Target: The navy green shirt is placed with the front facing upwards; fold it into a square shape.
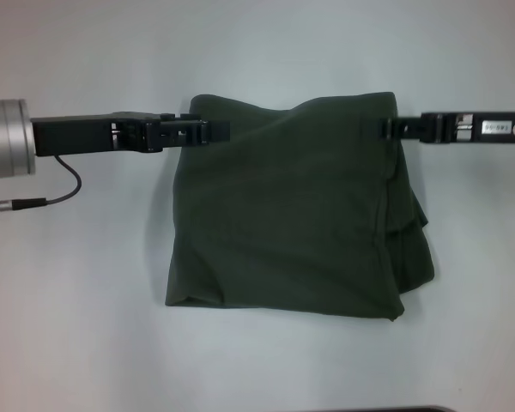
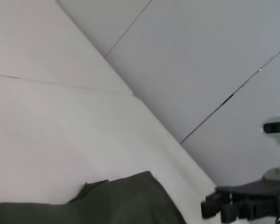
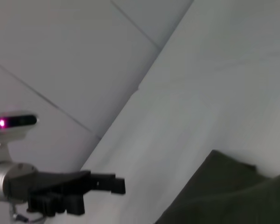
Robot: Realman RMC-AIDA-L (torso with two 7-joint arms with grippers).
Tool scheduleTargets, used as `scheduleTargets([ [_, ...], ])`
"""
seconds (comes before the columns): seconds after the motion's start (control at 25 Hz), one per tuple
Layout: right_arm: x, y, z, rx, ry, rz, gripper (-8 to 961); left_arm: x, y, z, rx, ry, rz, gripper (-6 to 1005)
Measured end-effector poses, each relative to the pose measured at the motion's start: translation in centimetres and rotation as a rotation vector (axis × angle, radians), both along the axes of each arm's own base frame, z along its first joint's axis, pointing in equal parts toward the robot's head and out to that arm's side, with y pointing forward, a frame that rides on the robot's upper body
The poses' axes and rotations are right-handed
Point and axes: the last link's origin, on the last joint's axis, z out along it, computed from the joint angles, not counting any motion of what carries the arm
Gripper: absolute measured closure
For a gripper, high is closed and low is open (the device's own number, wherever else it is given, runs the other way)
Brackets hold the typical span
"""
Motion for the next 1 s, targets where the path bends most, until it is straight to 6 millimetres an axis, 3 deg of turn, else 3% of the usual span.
scheduleTargets([
  [0.28, 0.1, -0.3, -2.2, -0.053, -0.065, 0.002, 585, -0.6, -0.9, -0.4, -0.008, -0.017, -0.011, 196],
  [0.36, 0.4, -0.2, -2.9, -0.063, -0.094, -0.006, 819, -0.9, -1.1, -0.4, -0.008, -0.019, -0.002, 192],
  [0.6, 1.7, -0.2, -3.7, -0.069, -0.163, -0.071, 923, -1.2, -1.4, -0.4, -0.007, -0.022, 0.009, 193],
  [0.72, 2.6, -0.3, -4.0, -0.071, -0.213, -0.101, 922, -1.3, -1.4, -0.4, -0.002, -0.02, 0.008, 193],
  [1.0, 2.7, -0.6, -4.0, -0.087, -0.22, -0.084, 921, -1.2, -1.2, -0.4, 0.006, -0.013, -0.004, 193],
])
